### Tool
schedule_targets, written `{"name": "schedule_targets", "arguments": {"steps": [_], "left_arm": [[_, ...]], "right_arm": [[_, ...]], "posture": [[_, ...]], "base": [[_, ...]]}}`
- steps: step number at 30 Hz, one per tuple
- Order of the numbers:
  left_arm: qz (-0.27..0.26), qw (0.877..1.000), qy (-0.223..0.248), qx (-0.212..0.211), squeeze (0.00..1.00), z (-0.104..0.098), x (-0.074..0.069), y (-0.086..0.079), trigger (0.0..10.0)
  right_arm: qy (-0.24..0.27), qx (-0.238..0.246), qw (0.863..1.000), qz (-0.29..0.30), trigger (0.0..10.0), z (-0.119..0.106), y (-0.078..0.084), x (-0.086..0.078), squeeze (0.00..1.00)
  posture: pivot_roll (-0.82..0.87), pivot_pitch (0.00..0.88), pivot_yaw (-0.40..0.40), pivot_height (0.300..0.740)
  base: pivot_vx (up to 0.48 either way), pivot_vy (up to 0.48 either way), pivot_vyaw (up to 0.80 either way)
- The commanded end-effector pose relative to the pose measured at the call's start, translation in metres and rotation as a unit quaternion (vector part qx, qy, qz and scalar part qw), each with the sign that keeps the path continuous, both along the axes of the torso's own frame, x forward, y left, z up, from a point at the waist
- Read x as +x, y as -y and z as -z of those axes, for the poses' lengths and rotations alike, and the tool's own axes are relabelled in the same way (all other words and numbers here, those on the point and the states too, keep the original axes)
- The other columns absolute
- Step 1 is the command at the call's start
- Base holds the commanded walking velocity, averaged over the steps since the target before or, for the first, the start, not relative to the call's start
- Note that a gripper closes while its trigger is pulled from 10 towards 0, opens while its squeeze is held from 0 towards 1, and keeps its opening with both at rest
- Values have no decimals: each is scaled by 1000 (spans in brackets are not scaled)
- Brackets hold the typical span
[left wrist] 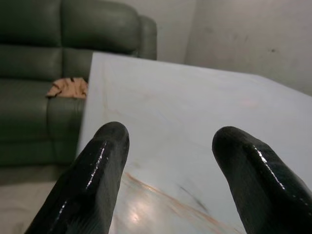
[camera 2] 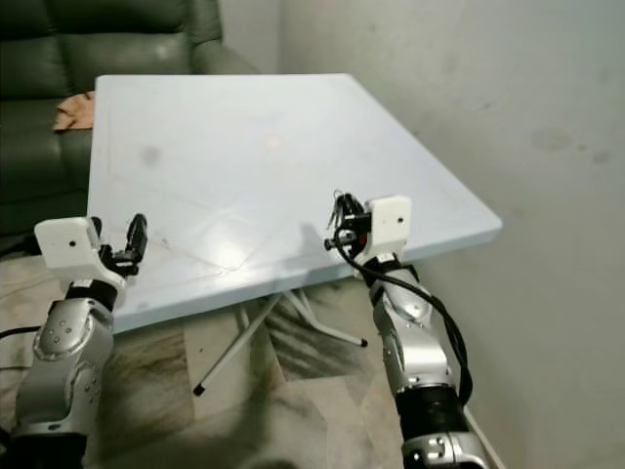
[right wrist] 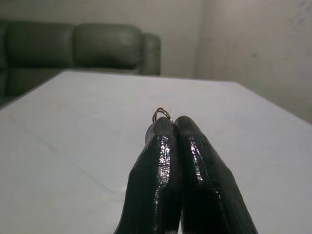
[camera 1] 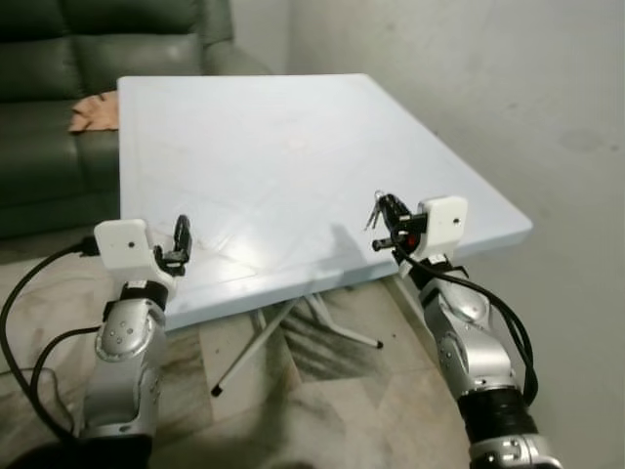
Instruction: Hang keys on a hook
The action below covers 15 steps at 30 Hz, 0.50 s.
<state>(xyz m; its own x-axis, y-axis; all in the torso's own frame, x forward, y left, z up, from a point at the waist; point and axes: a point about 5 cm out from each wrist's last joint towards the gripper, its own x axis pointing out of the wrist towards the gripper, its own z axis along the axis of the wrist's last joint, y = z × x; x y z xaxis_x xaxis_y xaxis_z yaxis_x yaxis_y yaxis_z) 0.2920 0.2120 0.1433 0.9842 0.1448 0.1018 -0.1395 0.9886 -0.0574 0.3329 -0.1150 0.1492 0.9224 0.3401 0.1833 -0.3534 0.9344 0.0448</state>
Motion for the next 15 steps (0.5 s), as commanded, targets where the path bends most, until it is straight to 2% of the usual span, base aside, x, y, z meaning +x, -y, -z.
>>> {"name": "schedule_targets", "arguments": {"steps": [1,11,15], "left_arm": [[9,1000,8,-2,0,-3,2,6,10000],[-10,1000,-11,-11,0,0,3,7,10000],[-6,1000,-17,-6,0,2,3,9,10000]], "right_arm": [[7,-4,1000,13,10000,-3,9,1,0],[6,-3,1000,18,10000,-1,10,-2,0],[4,2,1000,21,10000,-1,11,-3,0]], "posture": [[-27,0,-61,724],[-31,0,-64,724],[-31,0,-64,724]], "base": [[0,0,-719],[0,0,-706],[0,0,0]]}}
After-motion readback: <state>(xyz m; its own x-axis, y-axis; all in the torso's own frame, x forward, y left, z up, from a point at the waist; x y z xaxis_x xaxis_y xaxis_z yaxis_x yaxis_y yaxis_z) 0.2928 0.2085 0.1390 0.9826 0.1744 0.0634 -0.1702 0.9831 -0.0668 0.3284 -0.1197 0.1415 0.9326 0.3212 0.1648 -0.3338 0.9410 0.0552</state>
